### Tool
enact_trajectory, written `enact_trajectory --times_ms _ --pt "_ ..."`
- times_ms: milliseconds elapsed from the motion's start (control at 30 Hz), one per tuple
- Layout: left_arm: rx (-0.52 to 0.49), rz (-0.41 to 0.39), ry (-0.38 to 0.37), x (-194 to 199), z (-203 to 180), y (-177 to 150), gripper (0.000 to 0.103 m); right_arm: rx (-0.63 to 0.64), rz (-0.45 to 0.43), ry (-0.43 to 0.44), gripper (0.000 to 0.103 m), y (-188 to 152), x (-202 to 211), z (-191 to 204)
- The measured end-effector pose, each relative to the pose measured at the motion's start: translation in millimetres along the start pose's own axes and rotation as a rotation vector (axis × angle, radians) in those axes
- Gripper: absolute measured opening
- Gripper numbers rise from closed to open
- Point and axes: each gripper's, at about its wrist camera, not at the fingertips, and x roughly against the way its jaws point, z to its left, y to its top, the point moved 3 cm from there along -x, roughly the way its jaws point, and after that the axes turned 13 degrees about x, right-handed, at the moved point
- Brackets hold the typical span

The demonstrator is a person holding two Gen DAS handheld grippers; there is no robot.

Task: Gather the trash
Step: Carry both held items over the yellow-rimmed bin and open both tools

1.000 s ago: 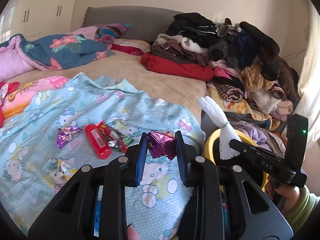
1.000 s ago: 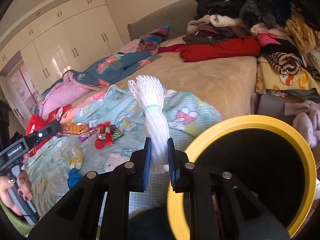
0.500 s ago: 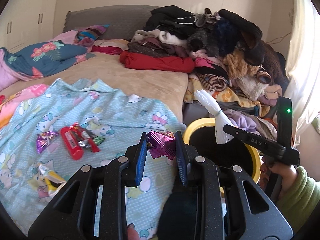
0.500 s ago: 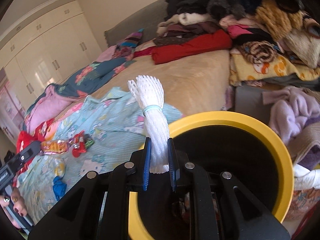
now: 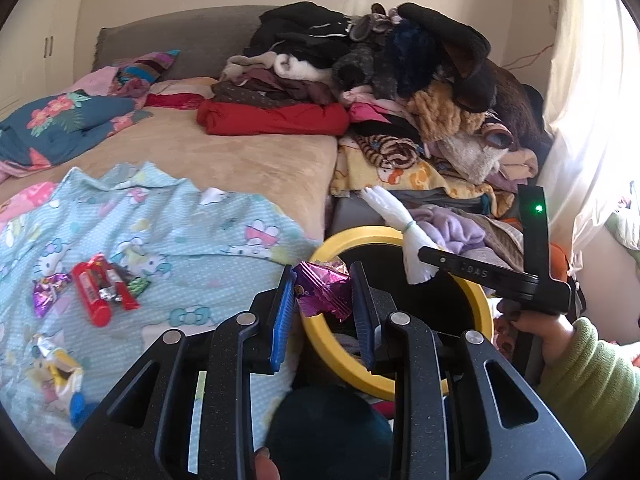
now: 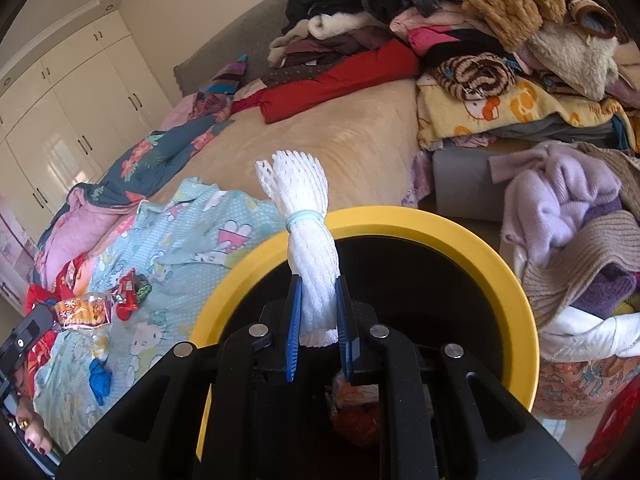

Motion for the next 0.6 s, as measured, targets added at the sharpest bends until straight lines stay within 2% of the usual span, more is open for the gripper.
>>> enact_trajectory --times_ms 600 --pt "-0.073 0.1 -0.052 -37 -38 -28 0.021 -0.02 0.046 -0.022 0.016 -7 3 -34"
